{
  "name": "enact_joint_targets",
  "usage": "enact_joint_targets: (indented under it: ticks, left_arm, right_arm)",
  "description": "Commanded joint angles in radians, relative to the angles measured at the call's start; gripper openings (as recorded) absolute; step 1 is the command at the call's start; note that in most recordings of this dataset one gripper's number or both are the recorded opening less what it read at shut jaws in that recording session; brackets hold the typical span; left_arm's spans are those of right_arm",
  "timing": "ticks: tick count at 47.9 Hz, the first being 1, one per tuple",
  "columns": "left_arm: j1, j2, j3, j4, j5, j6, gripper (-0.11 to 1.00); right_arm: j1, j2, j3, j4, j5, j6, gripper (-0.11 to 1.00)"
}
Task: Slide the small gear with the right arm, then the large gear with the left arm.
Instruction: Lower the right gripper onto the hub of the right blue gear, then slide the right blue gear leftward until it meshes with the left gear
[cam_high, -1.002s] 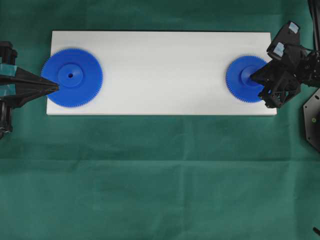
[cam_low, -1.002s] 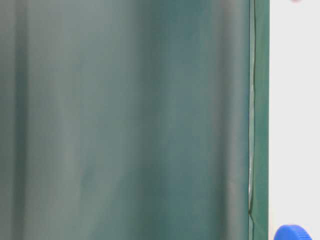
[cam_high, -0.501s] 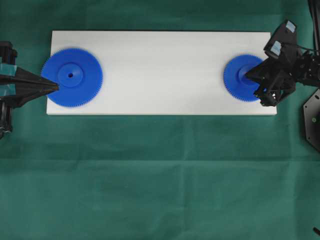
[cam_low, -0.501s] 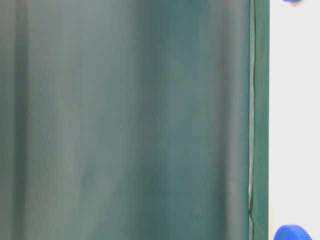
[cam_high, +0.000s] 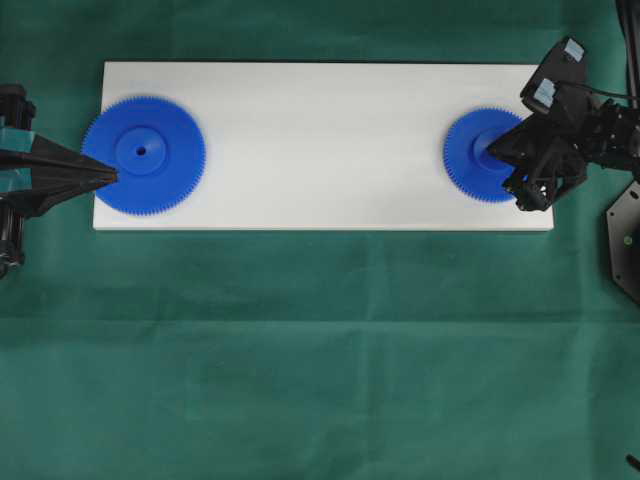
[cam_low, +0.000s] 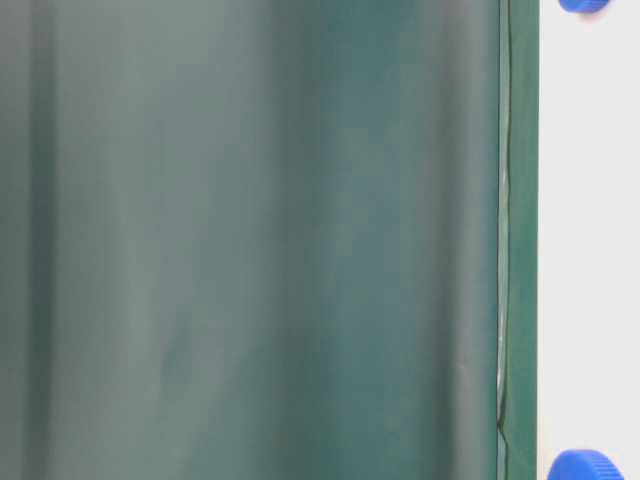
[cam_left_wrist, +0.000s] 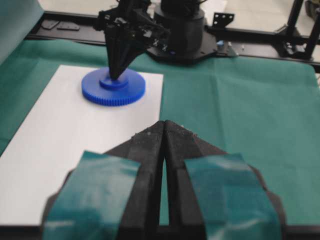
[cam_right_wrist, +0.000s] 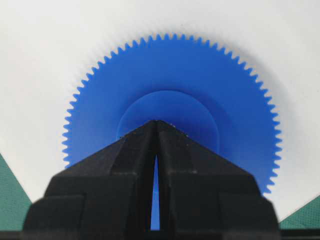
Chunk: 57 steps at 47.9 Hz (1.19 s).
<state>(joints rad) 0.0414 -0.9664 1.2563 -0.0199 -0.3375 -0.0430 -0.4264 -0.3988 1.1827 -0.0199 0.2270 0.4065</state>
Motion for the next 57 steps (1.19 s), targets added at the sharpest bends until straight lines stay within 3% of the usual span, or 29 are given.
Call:
enact_joint_targets:
  ticks: [1,28,40,57]
  left_arm:
    - [0.002,0.005,-0.011,-0.002,-0.011,0.002,0.0]
    - [-0.006,0.005,-0.005,-0.002,-0.009,0.002,0.0]
    - [-0.011,0.005,-0.006,-0.002,-0.009,0.002,0.0]
    - [-0.017,0.005,-0.005,-0.002,-0.011,0.002,0.0]
  right_arm:
    - [0.002,0.021,0.008,-0.003,0.037,0.008,0.51]
    - [-0.023,0.075,0.012,-0.029,0.044,0.074,0.51]
    - [-0.023,0.11,-0.005,-0.11,0.057,0.153,0.51]
    - [-0.015,0.106,-0.008,-0.25,0.127,0.319,0.51]
